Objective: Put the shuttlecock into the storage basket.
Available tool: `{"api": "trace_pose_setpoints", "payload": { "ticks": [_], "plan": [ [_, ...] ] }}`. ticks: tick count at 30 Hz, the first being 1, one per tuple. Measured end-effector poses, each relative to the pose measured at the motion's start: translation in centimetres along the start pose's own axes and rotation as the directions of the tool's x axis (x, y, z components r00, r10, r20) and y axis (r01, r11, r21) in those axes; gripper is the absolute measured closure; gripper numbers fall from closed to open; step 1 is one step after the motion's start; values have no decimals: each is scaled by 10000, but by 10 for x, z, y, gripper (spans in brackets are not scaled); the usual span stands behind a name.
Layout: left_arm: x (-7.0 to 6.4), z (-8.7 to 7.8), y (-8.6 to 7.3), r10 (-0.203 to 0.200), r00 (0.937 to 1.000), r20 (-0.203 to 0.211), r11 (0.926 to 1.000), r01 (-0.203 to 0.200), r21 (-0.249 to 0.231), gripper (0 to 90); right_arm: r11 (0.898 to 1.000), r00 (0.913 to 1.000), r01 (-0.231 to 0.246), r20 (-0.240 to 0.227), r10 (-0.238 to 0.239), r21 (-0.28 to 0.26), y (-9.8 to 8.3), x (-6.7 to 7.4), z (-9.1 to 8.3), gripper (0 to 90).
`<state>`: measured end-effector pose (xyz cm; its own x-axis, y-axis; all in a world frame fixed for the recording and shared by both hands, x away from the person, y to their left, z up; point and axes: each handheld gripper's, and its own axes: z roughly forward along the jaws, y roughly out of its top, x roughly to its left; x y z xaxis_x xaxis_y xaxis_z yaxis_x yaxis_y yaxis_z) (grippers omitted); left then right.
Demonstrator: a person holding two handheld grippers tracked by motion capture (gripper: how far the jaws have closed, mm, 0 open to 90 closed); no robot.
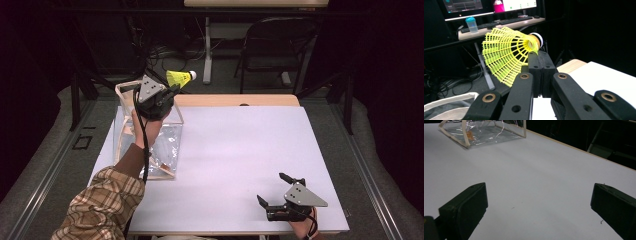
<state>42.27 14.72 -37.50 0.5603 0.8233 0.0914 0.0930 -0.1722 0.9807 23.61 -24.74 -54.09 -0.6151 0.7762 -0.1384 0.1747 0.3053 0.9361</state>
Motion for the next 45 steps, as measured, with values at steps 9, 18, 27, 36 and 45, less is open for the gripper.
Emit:
{"api": "trace_pose_setpoints", "payload": {
  "ticks": [9,18,27,36,45],
  "plan": [
    [9,-7,1,-35,9997,-237,10000,33,-87,900,10000,10000,-9,-7,10,22,0,0,1,5],
    [17,-14,3,-109,9989,-465,9997,99,-228,900,10000,10000,11,-8,-11,34,0,0,1,5],
    [23,-20,4,-153,9977,-667,9995,133,-300,900,10000,10000,12,19,-12,49,0,0,1,5],
    [31,-28,5,-188,9960,-872,9992,156,-365,900,10000,10000,15,20,-15,42,0,1,1,5],
    [38,-35,6,-286,9932,-1125,9985,231,-502,900,10000,10000,17,32,-17,64,0,1,1,5]
  ]
}}
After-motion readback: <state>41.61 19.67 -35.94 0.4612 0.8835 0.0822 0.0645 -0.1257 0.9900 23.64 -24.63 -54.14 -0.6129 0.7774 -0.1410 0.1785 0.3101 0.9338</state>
